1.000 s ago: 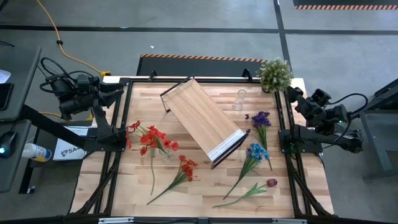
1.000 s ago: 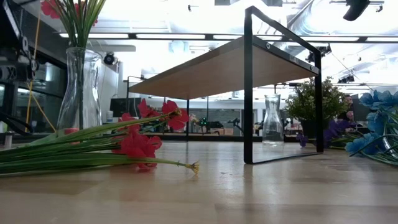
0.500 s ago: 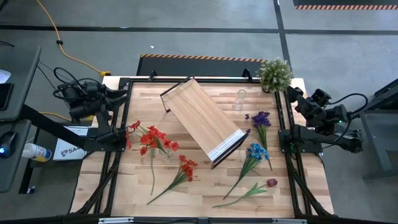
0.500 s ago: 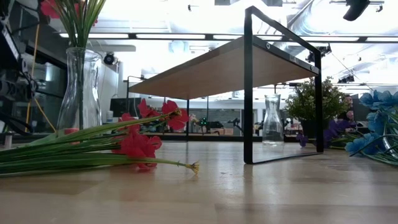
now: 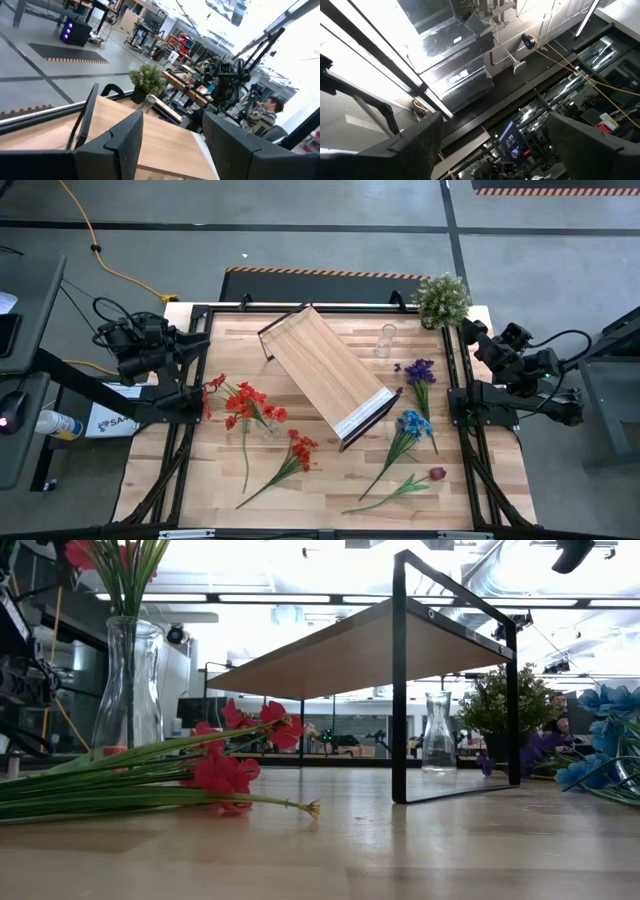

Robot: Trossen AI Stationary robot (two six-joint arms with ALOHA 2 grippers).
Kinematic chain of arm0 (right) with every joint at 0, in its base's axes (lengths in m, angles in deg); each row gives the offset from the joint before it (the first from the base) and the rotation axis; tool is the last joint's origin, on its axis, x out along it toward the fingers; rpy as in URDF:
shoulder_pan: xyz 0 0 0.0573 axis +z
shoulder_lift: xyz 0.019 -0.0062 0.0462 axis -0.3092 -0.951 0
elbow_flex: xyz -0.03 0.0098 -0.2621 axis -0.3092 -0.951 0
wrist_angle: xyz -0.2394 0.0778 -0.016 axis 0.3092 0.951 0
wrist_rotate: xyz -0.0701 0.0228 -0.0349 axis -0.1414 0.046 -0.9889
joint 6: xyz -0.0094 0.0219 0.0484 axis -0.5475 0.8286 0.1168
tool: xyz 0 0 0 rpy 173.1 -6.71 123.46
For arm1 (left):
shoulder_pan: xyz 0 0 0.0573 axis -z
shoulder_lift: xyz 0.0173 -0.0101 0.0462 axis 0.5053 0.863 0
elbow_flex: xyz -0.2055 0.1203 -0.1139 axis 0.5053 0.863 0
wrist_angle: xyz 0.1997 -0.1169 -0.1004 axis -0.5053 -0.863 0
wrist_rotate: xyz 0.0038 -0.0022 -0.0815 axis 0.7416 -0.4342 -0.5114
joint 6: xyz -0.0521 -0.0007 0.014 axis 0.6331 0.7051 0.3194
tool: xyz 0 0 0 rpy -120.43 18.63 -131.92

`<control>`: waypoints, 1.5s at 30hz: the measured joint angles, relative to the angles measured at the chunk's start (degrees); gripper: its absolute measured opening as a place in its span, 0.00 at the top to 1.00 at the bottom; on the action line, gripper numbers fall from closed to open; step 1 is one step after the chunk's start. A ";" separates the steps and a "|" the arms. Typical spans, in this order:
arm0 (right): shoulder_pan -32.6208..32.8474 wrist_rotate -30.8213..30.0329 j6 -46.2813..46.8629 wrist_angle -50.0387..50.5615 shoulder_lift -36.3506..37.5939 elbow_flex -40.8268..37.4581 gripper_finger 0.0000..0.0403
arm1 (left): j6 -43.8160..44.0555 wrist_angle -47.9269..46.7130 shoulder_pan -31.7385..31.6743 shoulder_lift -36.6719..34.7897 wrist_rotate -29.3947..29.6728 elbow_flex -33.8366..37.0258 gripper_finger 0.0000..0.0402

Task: Pick and place flowers into a vace then onto a shelf
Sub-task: Put the orange flower into the bottom transparent vase

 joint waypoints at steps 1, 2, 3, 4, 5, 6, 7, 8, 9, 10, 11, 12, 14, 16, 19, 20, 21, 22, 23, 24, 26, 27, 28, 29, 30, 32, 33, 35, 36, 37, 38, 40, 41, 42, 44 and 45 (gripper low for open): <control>0.00 0.00 -0.02 0.00 0.00 0.00 0.15 | 0.78 -0.02 0.02 0.14 0.01 0.03 0.41; 0.00 0.00 -0.02 0.00 0.00 -0.02 0.15 | 1.17 0.07 0.02 0.34 0.00 0.01 0.41; 0.00 0.00 -0.04 0.00 0.00 -0.01 0.15 | 1.38 0.13 0.01 0.70 0.02 0.00 0.41; -0.01 0.00 -0.04 0.00 0.00 -0.02 0.15 | 1.76 0.10 0.00 1.23 -0.01 -0.01 0.41; -0.01 0.00 -0.04 0.01 -0.01 -0.02 0.15 | 2.28 0.08 0.02 1.78 -0.19 -0.01 0.41; -0.01 0.00 -0.04 0.00 -0.01 -0.01 0.15 | 2.78 0.18 0.00 2.41 -0.66 -0.01 0.41; 0.00 -0.03 -0.04 0.00 0.00 0.00 0.15 | 3.54 0.38 0.00 3.10 -1.00 -0.03 0.41; 0.00 -0.18 -0.04 0.00 -0.02 -0.02 0.15 | 4.29 0.51 0.01 3.84 -1.28 -0.04 0.41; -0.02 -0.53 -0.06 0.00 0.00 0.00 0.15 | 5.17 0.52 0.00 4.58 -1.94 -0.04 0.41; -0.02 -0.80 -0.08 0.00 -0.02 -0.02 0.15 | 6.01 0.53 0.01 5.36 -2.90 -0.04 0.41; -0.02 -1.12 -0.18 0.00 0.00 -0.02 0.15 | 7.00 0.56 0.02 6.21 -3.89 -0.04 0.41; -0.01 -1.22 -0.50 0.00 0.00 -0.02 0.15 | 7.92 0.55 0.02 7.25 -4.96 -0.04 0.41; 0.00 -1.27 -1.07 0.00 -0.01 -0.02 0.15 | 9.95 0.52 0.03 9.13 -6.39 -0.04 0.41; -0.02 -1.29 -1.09 0.00 0.00 -0.02 0.15 | 12.52 0.46 0.58 11.33 -6.75 -0.36 0.41; 0.00 -1.29 -1.09 0.00 -0.01 -0.01 0.15 | 15.34 0.25 3.30 15.13 -6.92 -1.49 0.41; 0.00 -1.29 -1.09 0.00 0.00 0.00 0.15 | 16.02 0.31 4.42 16.48 -6.93 -2.17 0.41; 0.00 -1.29 -1.09 0.00 -0.02 0.00 0.15 | 16.75 0.36 5.61 17.88 -6.92 -2.88 0.41; 0.00 -1.29 -1.09 0.00 -0.02 0.00 0.15 | 17.48 0.43 6.79 19.36 -6.88 -3.60 0.41; 0.00 -1.29 -1.09 0.00 -0.02 -0.02 0.15 | 18.36 0.43 7.83 20.89 -6.64 -4.30 0.41; 0.00 -1.29 -1.09 0.01 -0.01 -0.02 0.15 | 19.44 0.43 8.86 22.51 -6.14 -5.02 0.41; 0.00 -1.28 -1.09 0.01 -0.01 -0.02 0.15 | 21.85 0.43 10.61 25.91 -4.81 -6.39 0.41; 0.00 -1.29 -1.09 0.02 -0.02 0.00 0.15 | 22.91 0.40 11.42 27.71 -4.02 -7.16 0.41; 0.00 -1.29 -1.09 0.00 -0.02 0.00 0.15 | 23.82 0.40 12.18 29.40 -3.32 -7.85 0.41; 0.00 -1.29 -1.09 0.02 -0.02 -0.01 0.15 | 24.85 0.43 12.82 31.05 -2.24 -8.46 0.41; 0.00 -1.29 -1.09 0.02 0.00 -0.02 0.15 | 26.06 0.41 13.42 32.72 -1.03 -8.94 0.41; 0.00 -1.39 -1.09 0.02 -0.01 0.00 0.15 | 29.40 0.43 14.07 35.60 -0.19 -9.50 0.41; -0.01 -1.51 -1.09 0.02 0.00 -0.02 0.15 | 31.28 0.41 14.35 36.70 -0.19 -9.50 0.41; 0.00 -1.53 -1.09 0.02 -0.02 -0.02 0.15 | 35.66 0.41 14.40 38.96 -0.12 -9.50 0.41; -0.01 -1.53 -1.09 0.02 0.00 -0.02 0.15 | 37.44 0.41 14.37 40.21 0.00 -9.50 0.41; 0.00 -1.52 -1.09 0.02 -0.02 -0.01 0.15 | 38.82 0.45 14.30 41.43 0.02 -9.50 0.41; 0.00 -1.53 -1.09 0.04 -0.02 -0.02 0.15 | 40.26 0.44 14.29 42.54 0.01 -9.50 0.41; 0.00 -1.51 -1.09 0.07 -0.02 -0.02 0.15 | 43.21 0.50 14.29 44.38 0.00 -9.48 0.41; 0.00 -1.51 -1.09 0.08 -0.02 -0.02 0.15 | 44.87 0.64 14.29 45.14 0.01 -9.48 0.41; 0.00 -1.52 -1.09 0.09 -0.02 -0.01 0.15 | 46.44 0.76 14.29 45.96 -0.01 -9.48 0.41; 0.00 -1.51 -0.95 0.15 0.00 -0.02 0.15 | 49.12 0.65 14.29 47.59 -0.82 -9.48 0.41; 0.00 -1.51 -0.94 0.24 0.00 -0.02 0.15 | 50.43 0.60 14.29 48.37 -0.93 -9.53 0.41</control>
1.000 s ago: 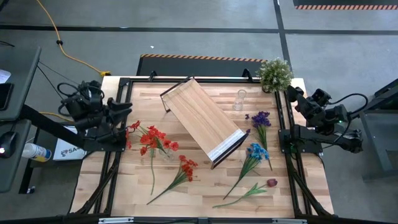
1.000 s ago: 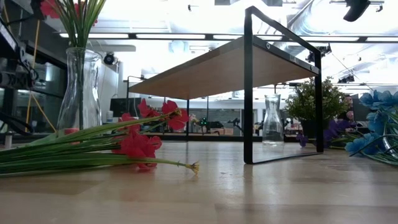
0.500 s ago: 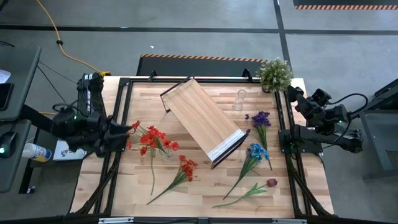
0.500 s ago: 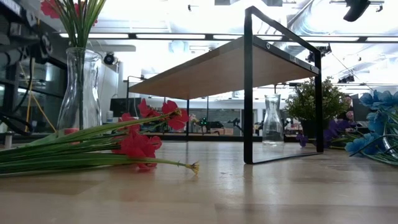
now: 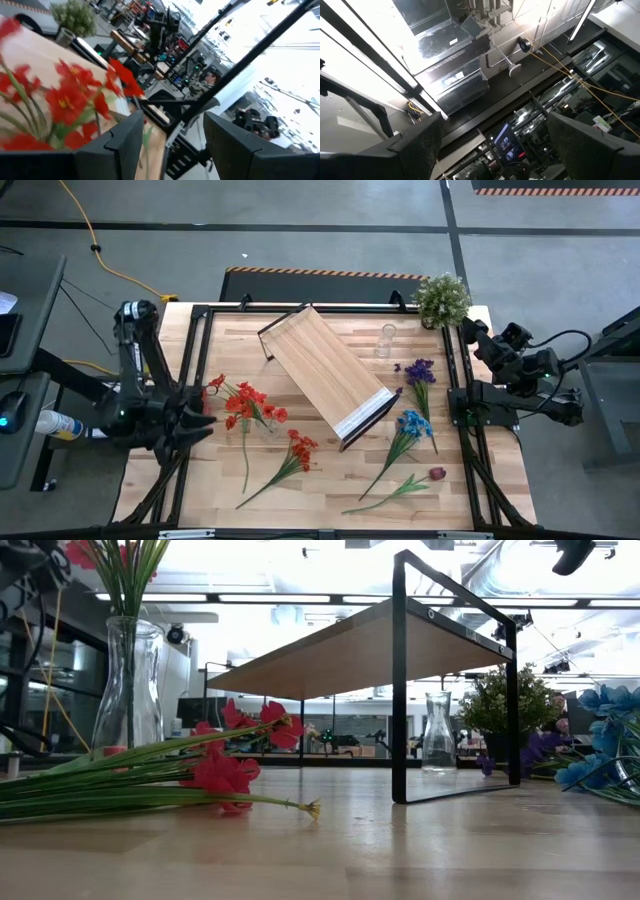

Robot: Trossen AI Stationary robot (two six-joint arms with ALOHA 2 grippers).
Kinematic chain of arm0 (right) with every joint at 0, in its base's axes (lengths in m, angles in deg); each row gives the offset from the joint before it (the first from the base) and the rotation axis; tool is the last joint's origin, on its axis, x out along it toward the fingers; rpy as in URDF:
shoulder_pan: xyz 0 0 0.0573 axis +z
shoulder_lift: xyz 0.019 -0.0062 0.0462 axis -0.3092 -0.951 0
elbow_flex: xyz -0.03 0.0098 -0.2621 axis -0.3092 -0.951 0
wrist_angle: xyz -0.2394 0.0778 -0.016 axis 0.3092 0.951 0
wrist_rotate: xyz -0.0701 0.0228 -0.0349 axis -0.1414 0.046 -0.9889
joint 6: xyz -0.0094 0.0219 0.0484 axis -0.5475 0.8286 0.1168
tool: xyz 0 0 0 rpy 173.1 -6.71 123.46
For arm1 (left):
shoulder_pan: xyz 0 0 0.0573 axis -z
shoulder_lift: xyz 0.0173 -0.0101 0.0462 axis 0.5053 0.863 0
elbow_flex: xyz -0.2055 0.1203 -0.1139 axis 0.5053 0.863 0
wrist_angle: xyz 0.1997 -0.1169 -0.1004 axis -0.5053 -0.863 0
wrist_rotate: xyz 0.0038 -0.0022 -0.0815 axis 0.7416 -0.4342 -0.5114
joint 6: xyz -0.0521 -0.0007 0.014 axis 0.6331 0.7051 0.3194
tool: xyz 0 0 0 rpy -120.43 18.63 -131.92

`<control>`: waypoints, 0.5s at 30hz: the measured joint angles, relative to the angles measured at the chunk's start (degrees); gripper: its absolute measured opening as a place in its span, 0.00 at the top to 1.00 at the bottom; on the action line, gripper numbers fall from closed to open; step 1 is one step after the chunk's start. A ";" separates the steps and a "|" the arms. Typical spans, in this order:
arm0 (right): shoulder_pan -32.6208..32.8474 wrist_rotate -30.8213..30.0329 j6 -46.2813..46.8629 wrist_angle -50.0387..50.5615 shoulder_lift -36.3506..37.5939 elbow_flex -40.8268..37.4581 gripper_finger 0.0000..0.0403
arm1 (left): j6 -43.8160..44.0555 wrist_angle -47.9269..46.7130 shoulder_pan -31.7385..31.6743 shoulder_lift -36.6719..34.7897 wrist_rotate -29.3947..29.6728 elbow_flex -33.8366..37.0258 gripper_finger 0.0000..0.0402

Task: Pick and place flowers into a vace then onto a shelf
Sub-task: Put the orange flower into the bottom transparent vase

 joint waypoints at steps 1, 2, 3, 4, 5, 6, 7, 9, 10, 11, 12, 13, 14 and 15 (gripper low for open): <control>0.00 0.02 0.00 0.09 -0.02 0.00 0.15 | 1.11 -0.08 0.00 0.81 0.13 -0.30 0.41; 0.00 0.02 0.02 0.13 0.00 0.00 0.15 | 1.81 -0.06 0.00 1.59 0.09 -0.83 0.41; 0.00 0.02 0.00 0.13 -0.02 0.00 0.15 | 2.49 0.01 0.00 2.35 -0.03 -1.34 0.41; 0.00 0.02 0.00 0.16 0.00 0.02 0.15 | 3.01 0.01 0.00 3.10 -0.01 -1.82 0.41; 0.00 0.02 -0.04 0.20 -0.01 0.01 0.15 | 3.30 0.01 0.00 3.91 -0.01 -2.39 0.41; 0.00 0.02 -0.04 0.26 -0.02 0.02 0.15 | 3.72 0.03 0.00 4.68 -0.04 -2.95 0.41; 0.00 0.02 -0.04 0.29 -0.02 0.01 0.15 | 4.31 0.03 0.00 5.47 -0.10 -3.46 0.41; 0.00 0.02 -0.09 0.39 -0.02 0.00 0.15 | 5.41 0.03 0.00 7.05 0.00 -4.45 0.41; 0.00 0.02 -0.09 0.48 -0.02 0.01 0.15 | 6.01 0.01 0.00 7.92 0.00 -4.96 0.41; 0.00 0.02 -0.11 0.56 -0.02 0.01 0.15 | 6.45 -0.02 0.00 8.72 0.07 -5.35 0.41; 0.00 0.02 -0.11 0.62 -0.02 0.00 0.15 | 7.12 -0.01 0.00 9.58 0.07 -5.78 0.41; 0.00 0.02 -0.13 0.67 -0.02 0.02 0.15 | 7.60 0.02 0.00 10.42 0.08 -6.13 0.41; 0.00 0.02 -0.13 0.79 -0.02 0.00 0.15 | 8.10 -0.01 -0.02 11.22 0.08 -6.42 0.41; 0.00 0.02 -0.13 0.96 -0.02 0.02 0.15 | 8.57 -0.06 -0.03 11.96 0.09 -6.63 0.41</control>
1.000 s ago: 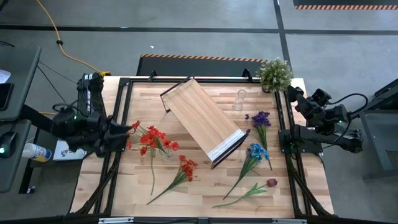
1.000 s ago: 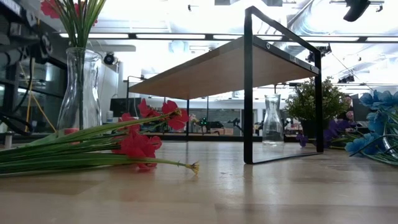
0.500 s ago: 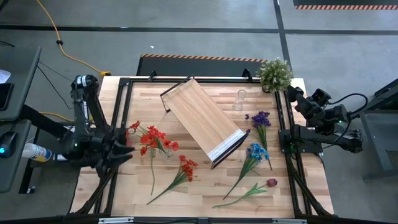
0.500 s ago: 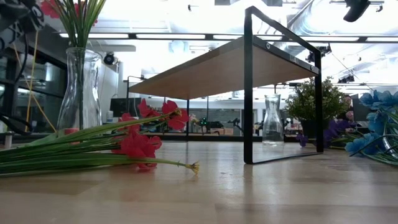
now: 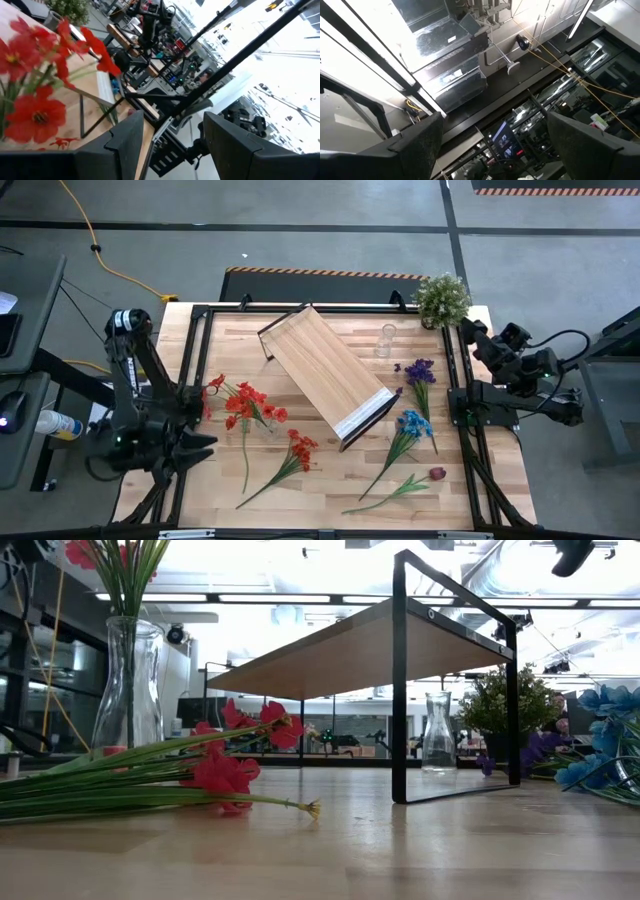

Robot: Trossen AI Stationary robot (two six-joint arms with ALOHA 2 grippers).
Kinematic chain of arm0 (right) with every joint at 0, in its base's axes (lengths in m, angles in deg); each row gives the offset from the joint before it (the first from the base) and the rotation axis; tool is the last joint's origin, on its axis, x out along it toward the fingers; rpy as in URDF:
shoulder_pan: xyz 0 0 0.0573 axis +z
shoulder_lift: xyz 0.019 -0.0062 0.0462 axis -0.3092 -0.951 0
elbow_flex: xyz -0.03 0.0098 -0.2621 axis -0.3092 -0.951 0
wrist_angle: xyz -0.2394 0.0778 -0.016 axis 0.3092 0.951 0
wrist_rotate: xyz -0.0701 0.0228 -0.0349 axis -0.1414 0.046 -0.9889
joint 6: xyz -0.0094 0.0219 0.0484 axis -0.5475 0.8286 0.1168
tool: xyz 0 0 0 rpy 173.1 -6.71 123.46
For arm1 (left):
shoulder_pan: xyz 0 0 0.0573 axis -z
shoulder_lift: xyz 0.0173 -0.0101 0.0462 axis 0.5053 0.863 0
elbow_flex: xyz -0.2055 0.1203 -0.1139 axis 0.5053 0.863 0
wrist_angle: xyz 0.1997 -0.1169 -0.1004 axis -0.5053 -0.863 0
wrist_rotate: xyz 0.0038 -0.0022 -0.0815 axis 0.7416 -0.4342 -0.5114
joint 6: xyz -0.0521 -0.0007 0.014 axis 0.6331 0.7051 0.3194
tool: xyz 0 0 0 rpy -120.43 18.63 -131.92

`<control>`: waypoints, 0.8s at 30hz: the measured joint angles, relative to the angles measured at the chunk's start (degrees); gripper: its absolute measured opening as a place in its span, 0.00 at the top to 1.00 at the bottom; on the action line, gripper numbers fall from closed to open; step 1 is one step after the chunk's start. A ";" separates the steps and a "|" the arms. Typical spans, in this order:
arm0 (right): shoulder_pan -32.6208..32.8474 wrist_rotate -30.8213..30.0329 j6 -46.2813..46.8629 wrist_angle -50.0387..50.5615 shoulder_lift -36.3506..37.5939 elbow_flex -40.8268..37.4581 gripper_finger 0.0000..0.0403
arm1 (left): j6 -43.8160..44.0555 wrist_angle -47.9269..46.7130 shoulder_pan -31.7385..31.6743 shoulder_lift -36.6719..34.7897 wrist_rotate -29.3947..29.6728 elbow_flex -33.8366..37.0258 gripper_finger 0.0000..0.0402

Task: Pick and place flowers into a vace then onto a shelf
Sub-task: Put the orange flower into the bottom transparent vase

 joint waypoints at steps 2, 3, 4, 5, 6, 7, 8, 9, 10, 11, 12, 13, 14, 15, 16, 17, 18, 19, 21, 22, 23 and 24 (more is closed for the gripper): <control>0.00 0.02 0.00 0.40 0.00 -0.02 0.15 | 1.10 0.03 -0.04 1.41 0.47 -0.29 0.41; 0.00 0.00 0.00 0.53 0.00 -0.01 0.15 | 1.97 0.04 -0.06 2.00 0.37 -0.29 0.41; 0.00 0.00 0.00 0.58 0.01 -0.02 0.15 | 2.64 0.02 -0.06 2.65 0.58 -0.29 0.41; 0.00 0.02 0.00 0.59 0.00 -0.02 0.15 | 3.39 0.04 -0.06 3.30 0.66 -0.29 0.41; 0.00 0.02 0.00 0.60 0.00 -0.02 0.15 | 3.88 -0.02 -0.06 3.87 0.80 -0.29 0.41; 0.00 0.02 0.00 0.60 0.00 -0.02 0.15 | 4.37 -0.01 -0.06 4.33 0.86 -0.29 0.41; 0.00 0.02 0.00 0.60 0.02 -0.02 0.15 | 4.75 0.00 -0.07 4.76 0.92 -0.29 0.41; 0.00 0.02 0.00 0.60 0.00 -0.02 0.15 | 4.79 0.00 -0.23 5.13 1.01 -0.29 0.41; 0.00 0.02 0.08 0.62 0.00 -0.02 0.15 | 4.90 0.00 -0.71 5.57 0.96 -0.29 0.41; 0.00 0.02 0.11 0.62 0.00 0.00 0.15 | 5.03 -0.03 -1.46 5.95 0.48 -0.29 0.41; 0.00 0.02 0.11 0.62 0.00 -0.01 0.15 | 5.05 -0.04 -2.37 6.32 -0.59 -0.29 0.41; 0.00 0.08 0.11 0.64 0.00 -0.02 0.15 | 5.17 -0.08 -3.28 6.66 -1.75 -0.29 0.41; 0.00 0.21 0.11 0.64 0.00 -0.01 0.15 | 5.37 -0.42 -4.18 7.00 -2.85 -0.29 0.41; 0.00 0.23 0.11 0.64 0.00 -0.02 0.15 | 6.20 -1.22 -4.88 7.35 -4.15 -0.29 0.41; 0.00 0.25 0.11 0.64 0.01 -0.02 0.15 | 8.02 -2.91 -5.70 7.62 -5.46 -0.29 0.41; 0.00 0.26 0.13 0.64 0.00 -0.02 0.15 | 10.83 -5.80 -6.54 7.86 -6.97 -0.29 0.41; 0.00 0.26 0.13 0.64 0.00 -0.01 0.15 | 15.17 -9.58 -7.53 8.12 -9.12 -0.29 0.41; 0.00 0.30 0.13 0.64 0.00 -0.02 0.15 | 20.42 -13.65 -8.72 8.41 -11.56 -0.29 0.41; 0.00 0.70 0.15 0.64 0.00 -0.02 0.15 | 31.18 -21.89 -11.64 8.85 -18.51 -0.29 0.41; 0.00 1.00 0.17 0.63 0.00 -0.02 0.15 | 36.75 -25.56 -13.29 9.12 -22.18 -0.29 0.41; 0.00 1.23 0.26 0.62 0.00 -0.02 0.15 | 41.27 -28.74 -14.99 9.42 -25.22 -0.29 0.41; 0.00 1.52 0.77 0.64 0.00 -0.02 0.15 | 44.55 -31.41 -16.56 9.64 -28.16 -0.29 0.41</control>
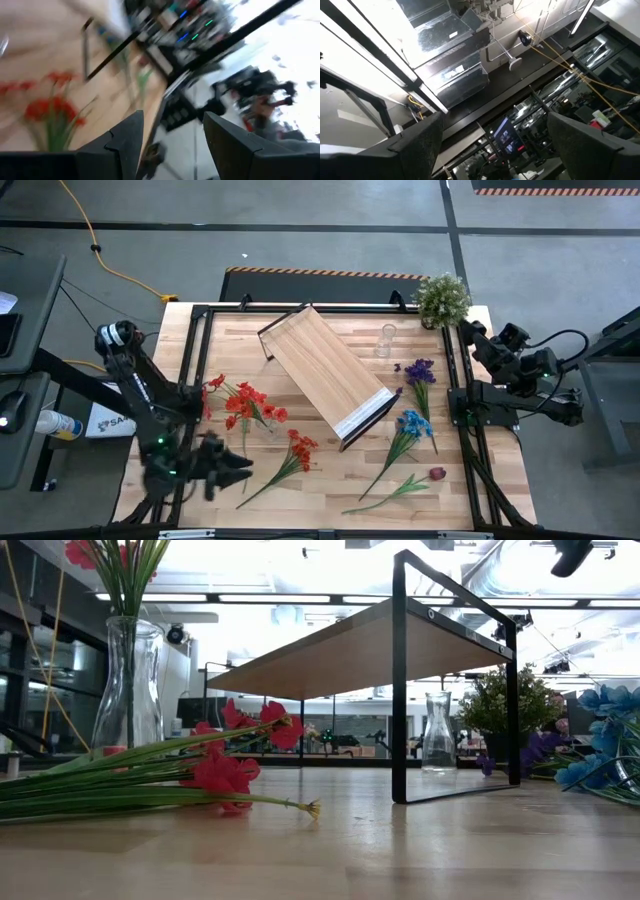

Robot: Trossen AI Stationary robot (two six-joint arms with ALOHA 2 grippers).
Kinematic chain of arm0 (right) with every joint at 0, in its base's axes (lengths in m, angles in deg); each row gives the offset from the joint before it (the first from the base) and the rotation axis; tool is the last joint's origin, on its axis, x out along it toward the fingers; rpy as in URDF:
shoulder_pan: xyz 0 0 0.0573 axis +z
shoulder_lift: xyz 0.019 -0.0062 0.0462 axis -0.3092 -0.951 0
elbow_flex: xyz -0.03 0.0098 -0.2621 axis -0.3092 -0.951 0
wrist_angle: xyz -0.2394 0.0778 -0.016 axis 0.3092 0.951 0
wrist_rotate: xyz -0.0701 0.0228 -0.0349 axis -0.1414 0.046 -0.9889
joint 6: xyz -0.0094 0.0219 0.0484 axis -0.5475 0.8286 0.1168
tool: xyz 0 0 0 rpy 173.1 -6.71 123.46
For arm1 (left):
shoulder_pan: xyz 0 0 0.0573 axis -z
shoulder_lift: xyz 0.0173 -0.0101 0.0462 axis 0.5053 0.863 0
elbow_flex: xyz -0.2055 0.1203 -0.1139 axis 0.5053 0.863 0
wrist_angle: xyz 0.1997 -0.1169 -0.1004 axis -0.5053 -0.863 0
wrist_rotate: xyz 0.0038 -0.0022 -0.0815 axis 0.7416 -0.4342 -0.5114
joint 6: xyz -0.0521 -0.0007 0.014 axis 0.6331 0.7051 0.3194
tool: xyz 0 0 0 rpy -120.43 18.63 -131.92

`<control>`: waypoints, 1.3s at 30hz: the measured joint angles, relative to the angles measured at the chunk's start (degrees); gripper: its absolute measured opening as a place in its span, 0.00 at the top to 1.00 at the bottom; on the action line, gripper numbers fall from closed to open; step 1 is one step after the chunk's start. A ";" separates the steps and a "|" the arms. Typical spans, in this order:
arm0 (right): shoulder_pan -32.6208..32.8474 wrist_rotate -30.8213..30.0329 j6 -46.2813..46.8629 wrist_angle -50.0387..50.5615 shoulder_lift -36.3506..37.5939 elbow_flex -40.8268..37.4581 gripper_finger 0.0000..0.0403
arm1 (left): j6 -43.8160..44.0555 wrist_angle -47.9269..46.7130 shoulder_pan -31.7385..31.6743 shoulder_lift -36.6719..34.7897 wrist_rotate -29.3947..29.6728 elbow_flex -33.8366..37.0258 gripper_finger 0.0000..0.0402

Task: Pick and place flowers into a vace then onto a shelf
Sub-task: Put the orange flower into the bottom transparent vase

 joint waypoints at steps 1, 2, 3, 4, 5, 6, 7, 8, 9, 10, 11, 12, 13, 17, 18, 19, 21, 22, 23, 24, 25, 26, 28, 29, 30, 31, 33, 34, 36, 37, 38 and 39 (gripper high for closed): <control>0.00 0.21 0.64 0.00 0.00 0.00 0.15 | 2.49 -1.97 -1.44 0.10 -2.90 0.00 0.41; 0.00 0.52 0.78 -0.02 0.00 0.00 0.15 | 4.28 -3.46 -2.69 0.10 -5.04 0.00 0.41; 0.00 0.96 0.80 -0.04 0.00 0.00 0.15 | 5.25 -4.22 -3.74 0.10 -6.94 0.00 0.41; 0.02 1.17 0.80 -0.04 0.00 0.00 0.15 | 5.48 -4.32 -4.71 0.10 -8.92 0.00 0.41; 0.00 1.28 0.80 -0.04 0.00 0.01 0.15 | 5.58 -4.34 -5.57 0.10 -10.46 0.00 0.41; 0.00 1.28 0.78 -0.04 0.00 0.00 0.15 | 5.68 -4.44 -6.17 0.10 -11.58 0.00 0.41; 0.00 1.28 0.80 -0.04 0.00 0.00 0.15 | 5.69 -4.66 -6.60 0.09 -12.56 0.00 0.41; 0.00 1.28 0.79 -0.03 0.00 0.00 0.15 | 5.90 -5.09 -6.86 0.07 -13.46 0.00 0.41; 0.00 1.32 0.77 -0.04 0.00 0.00 0.15 | 6.95 -6.03 -6.92 0.05 -14.72 0.00 0.41; 0.00 1.33 0.76 -0.04 0.00 0.00 0.15 | 8.92 -7.58 -6.88 0.03 -16.17 0.00 0.41; 0.00 1.32 0.76 -0.06 0.00 0.01 0.15 | 11.68 -9.96 -6.69 0.03 -17.71 -0.02 0.41; 0.00 1.31 0.75 -0.04 0.00 0.00 0.15 | 14.97 -13.29 -6.71 0.03 -19.65 -0.36 0.41; 0.00 1.33 0.66 -0.04 0.00 0.00 0.15 | 18.95 -17.45 -6.71 0.16 -21.88 -0.94 0.41; 0.00 1.33 0.43 -0.07 0.00 0.02 0.15 | 30.25 -34.72 -6.71 1.57 -27.85 -6.08 0.41; 0.00 1.33 0.40 -0.07 0.01 0.00 0.15 | 31.87 -38.30 -6.71 2.08 -28.15 -7.83 0.41; 0.00 1.31 0.38 -0.07 0.00 0.01 0.15 | 32.74 -41.07 -6.71 2.68 -28.63 -9.55 0.41; 0.00 1.29 0.20 -0.02 0.00 0.01 0.15 | 33.82 -46.40 -6.71 3.76 -28.91 -12.59 0.41; 0.00 1.23 -0.25 -0.05 0.00 0.00 0.15 | 33.97 -48.16 -6.71 4.42 -28.95 -13.75 0.41; 0.00 1.18 -0.78 -0.07 0.00 0.00 0.15 | 34.14 -49.03 -6.72 5.17 -29.22 -14.74 0.41; 0.00 1.10 -1.10 -0.04 0.02 0.00 0.15 | 34.69 -49.81 -6.74 5.93 -29.80 -15.55 0.41; 0.00 1.08 -1.31 -0.04 0.02 0.02 0.15 | 35.74 -51.02 -6.75 6.71 -30.54 -15.99 0.41; 0.00 1.06 -1.63 -0.07 0.02 0.00 0.15 | 37.08 -51.98 -6.75 7.70 -31.07 -16.27 0.41; 0.00 1.06 -1.84 -0.11 0.02 0.01 0.15 | 40.03 -51.44 -6.71 9.99 -32.34 -16.50 0.41; 0.00 1.08 -1.82 -0.11 0.02 0.00 0.15 | 41.64 -51.65 -6.71 11.03 -32.80 -16.50 0.41; 0.00 1.06 -1.81 -0.11 0.02 0.00 0.15 | 42.99 -51.57 -6.73 11.96 -33.33 -16.50 0.41; 0.00 1.06 -1.80 -0.11 0.04 0.01 0.15 | 44.18 -50.94 -6.71 12.78 -33.46 -16.50 0.41; 0.00 1.08 -1.75 -0.09 0.04 0.00 0.15 | 45.60 -50.24 -6.73 14.00 -33.50 -16.50 0.41; 0.00 1.06 -1.75 -0.11 0.04 0.02 0.15 | 45.86 -50.13 -6.74 14.51 -33.49 -16.50 0.41; 0.00 1.06 -1.71 -0.13 0.04 0.00 0.15 | 46.85 -50.08 -6.73 15.15 -33.30 -16.50 0.41; 0.00 1.08 -1.71 -0.11 0.04 0.00 0.15 | 48.00 -51.15 -6.73 15.15 -33.26 -16.50 0.41; 0.00 1.08 -1.71 -0.10 0.04 0.01 0.15 | 48.84 -52.24 -6.73 15.05 -33.30 -16.50 0.41; 0.00 1.18 -1.70 -0.12 0.04 0.02 0.15 | 49.30 -53.19 -6.73 15.03 -33.46 -16.50 0.41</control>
